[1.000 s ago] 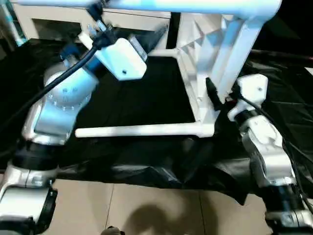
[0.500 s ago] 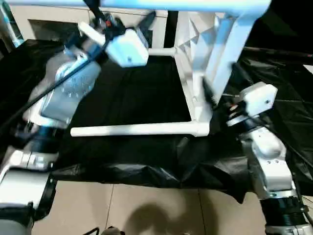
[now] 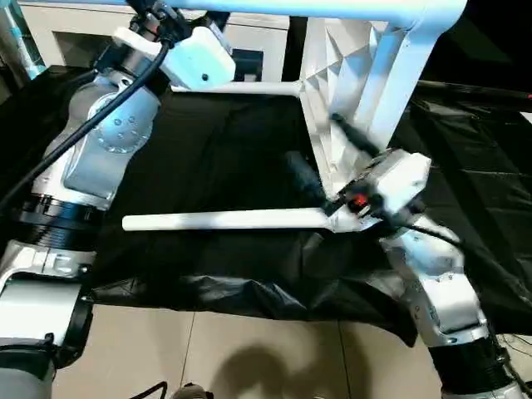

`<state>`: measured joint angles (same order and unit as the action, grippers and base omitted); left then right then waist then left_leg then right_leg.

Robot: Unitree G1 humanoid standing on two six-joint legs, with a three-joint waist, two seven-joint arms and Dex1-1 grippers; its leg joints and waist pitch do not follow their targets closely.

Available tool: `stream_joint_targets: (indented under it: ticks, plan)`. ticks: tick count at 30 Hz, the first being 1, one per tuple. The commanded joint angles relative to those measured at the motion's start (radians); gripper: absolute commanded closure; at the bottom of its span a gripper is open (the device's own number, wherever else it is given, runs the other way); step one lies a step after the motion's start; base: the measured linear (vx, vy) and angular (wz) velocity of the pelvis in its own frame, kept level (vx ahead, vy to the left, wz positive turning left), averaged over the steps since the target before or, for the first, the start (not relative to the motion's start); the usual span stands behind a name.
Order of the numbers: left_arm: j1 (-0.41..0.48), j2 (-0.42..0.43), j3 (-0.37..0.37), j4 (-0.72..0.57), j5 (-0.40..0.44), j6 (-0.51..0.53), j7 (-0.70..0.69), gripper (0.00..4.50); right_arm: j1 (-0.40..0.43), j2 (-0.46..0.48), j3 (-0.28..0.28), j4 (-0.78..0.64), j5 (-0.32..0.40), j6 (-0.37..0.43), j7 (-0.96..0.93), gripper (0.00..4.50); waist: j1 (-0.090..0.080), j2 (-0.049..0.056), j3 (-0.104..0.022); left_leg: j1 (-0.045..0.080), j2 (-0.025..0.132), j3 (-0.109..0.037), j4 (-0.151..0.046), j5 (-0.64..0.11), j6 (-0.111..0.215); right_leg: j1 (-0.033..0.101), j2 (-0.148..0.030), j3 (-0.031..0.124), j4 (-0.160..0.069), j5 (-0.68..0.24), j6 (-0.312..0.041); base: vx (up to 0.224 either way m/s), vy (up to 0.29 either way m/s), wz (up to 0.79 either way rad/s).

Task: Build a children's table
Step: Flip table

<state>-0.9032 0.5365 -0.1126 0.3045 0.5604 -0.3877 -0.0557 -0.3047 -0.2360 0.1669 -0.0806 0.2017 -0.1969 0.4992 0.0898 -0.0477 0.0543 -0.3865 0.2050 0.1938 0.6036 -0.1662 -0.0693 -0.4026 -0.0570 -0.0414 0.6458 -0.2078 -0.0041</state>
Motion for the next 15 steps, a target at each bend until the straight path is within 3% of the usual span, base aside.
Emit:
stream_joint_targets:
  ticks: [1, 7, 10, 13, 15]
  plan:
    - [-0.011, 0.001, 0.009, -0.007, -0.035, 0.004, -0.020, 1.40, 0.005, -0.004, -0.004, -0.027, 0.007, 0.014, 0.007, 0.43, 0.003, 0.019, -0.068, 0.024, 0.026, -0.025, -0.068, -0.244, -0.028, 0.039, -0.067, 0.043, -0.076, -0.085, -0.145, 0.000, 0.000, 0.00]
    - [-0.003, 0.001, -0.010, -0.018, -0.090, 0.043, -0.126, 1.73, 0.008, -0.004, -0.002, -0.026, -0.003, 0.026, 0.010, 0.43, 0.008, 0.021, -0.067, 0.026, 0.027, -0.024, -0.069, -0.243, -0.032, 0.037, -0.067, 0.044, -0.074, -0.080, -0.149, 0.000, 0.000, 0.00]
    - [0.011, 0.004, -0.020, -0.047, -0.150, 0.139, -0.268, 1.81, 0.012, -0.009, 0.008, -0.018, -0.015, 0.040, 0.013, 0.43, 0.012, 0.020, -0.064, 0.029, 0.027, -0.023, -0.071, -0.265, -0.038, 0.034, -0.070, 0.045, -0.079, -0.127, -0.148, 0.000, 0.000, 0.00]
    - [0.008, 0.008, -0.011, -0.066, -0.171, 0.186, -0.308, 1.96, 0.014, -0.009, 0.010, -0.014, -0.018, 0.043, 0.015, 0.43, 0.016, 0.021, -0.063, 0.030, 0.027, -0.023, -0.073, -0.279, -0.040, 0.032, -0.072, 0.046, -0.084, -0.172, -0.139, 0.000, 0.000, 0.00]
    - [-0.001, -0.006, 0.017, -0.098, -0.241, 0.316, -0.385, 2.01, 0.015, -0.010, 0.012, -0.009, -0.018, 0.050, 0.018, 0.43, 0.019, 0.018, -0.062, 0.030, 0.027, -0.021, -0.074, -0.276, -0.042, 0.033, -0.074, 0.047, -0.084, -0.190, -0.139, 0.000, 0.000, 0.00]
